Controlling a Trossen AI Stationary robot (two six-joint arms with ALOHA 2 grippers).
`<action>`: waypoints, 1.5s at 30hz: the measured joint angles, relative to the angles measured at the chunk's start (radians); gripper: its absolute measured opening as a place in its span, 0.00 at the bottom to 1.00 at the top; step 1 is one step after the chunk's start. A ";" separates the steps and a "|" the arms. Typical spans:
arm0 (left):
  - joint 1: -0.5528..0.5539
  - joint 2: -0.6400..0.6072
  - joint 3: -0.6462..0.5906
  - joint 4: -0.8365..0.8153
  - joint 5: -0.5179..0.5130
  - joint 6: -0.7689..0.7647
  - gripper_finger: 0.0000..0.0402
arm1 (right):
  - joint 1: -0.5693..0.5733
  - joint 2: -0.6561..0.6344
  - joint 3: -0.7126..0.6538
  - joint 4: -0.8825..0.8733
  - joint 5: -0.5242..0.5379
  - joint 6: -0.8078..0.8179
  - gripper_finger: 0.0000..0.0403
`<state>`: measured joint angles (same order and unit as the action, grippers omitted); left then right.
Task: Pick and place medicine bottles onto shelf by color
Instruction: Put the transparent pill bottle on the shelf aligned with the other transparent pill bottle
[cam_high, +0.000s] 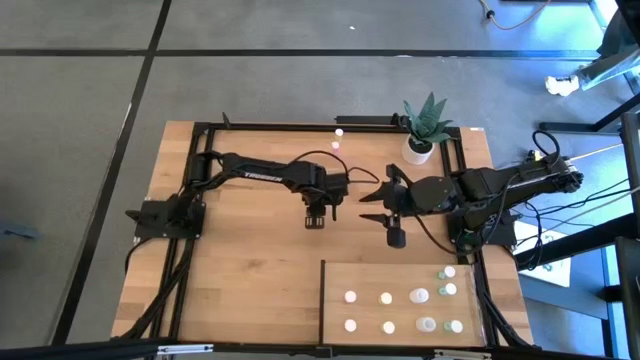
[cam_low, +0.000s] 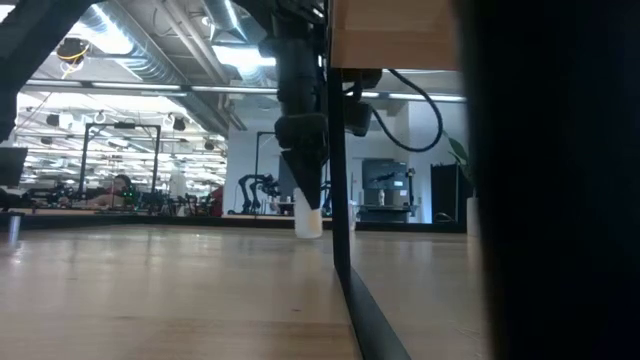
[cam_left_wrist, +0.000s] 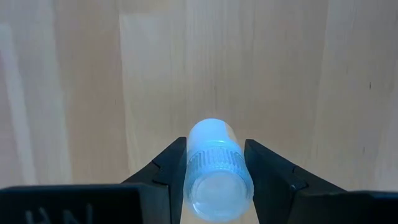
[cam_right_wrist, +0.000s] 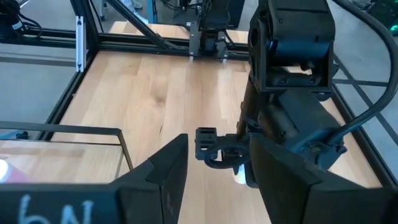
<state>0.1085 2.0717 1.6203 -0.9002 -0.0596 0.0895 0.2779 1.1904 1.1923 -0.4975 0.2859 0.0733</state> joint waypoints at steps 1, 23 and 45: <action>0.000 0.001 -0.001 -0.006 0.004 0.000 0.32 | 0.000 0.000 0.000 0.002 0.000 0.000 0.43; 0.000 0.001 -0.001 -0.006 0.028 0.000 0.32 | 0.000 0.000 0.000 0.008 0.000 -0.003 0.43; 0.006 -0.006 -0.002 -0.004 0.004 -0.001 0.68 | 0.000 0.000 -0.001 0.008 0.000 -0.003 0.43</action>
<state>0.1147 2.0659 1.6188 -0.9047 -0.0561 0.0885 0.2778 1.1908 1.1912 -0.4900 0.2859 0.0704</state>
